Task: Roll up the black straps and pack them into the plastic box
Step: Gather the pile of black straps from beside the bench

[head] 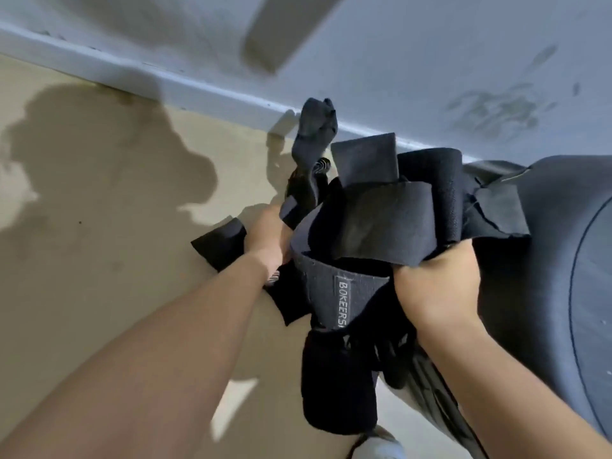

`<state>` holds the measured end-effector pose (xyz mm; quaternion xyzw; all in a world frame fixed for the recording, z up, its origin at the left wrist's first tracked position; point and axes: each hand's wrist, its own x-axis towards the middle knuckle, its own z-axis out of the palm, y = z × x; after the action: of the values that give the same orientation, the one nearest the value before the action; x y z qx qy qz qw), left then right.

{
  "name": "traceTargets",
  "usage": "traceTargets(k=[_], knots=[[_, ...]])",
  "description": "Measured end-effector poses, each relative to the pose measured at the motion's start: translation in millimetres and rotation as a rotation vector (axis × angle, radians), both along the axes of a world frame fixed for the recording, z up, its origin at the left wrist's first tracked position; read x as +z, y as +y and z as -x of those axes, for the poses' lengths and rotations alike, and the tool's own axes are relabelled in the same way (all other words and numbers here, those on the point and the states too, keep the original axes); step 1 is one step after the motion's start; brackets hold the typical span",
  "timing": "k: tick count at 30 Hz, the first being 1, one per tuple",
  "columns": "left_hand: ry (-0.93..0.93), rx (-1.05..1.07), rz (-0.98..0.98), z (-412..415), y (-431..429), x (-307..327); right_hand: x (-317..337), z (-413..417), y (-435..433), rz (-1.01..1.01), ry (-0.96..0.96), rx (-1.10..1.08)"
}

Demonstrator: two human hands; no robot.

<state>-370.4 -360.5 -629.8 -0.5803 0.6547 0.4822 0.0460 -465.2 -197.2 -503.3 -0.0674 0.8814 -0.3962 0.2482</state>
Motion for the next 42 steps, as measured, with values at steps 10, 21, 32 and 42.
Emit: traceTargets(k=[10,21,32,42], knots=[[0.618,0.615,-0.598,-183,40,268,141,-59,30,0.077,-0.109,-0.312],[0.419,0.197,-0.535,-156,162,460,317,-120,94,0.369,-0.604,-0.397],[0.237,-0.234,-0.364,-100,281,552,427,-123,245,0.479,-0.318,-0.289],[0.156,-0.629,-0.202,-5,523,621,479,-69,512,0.861,-0.601,-0.612]])
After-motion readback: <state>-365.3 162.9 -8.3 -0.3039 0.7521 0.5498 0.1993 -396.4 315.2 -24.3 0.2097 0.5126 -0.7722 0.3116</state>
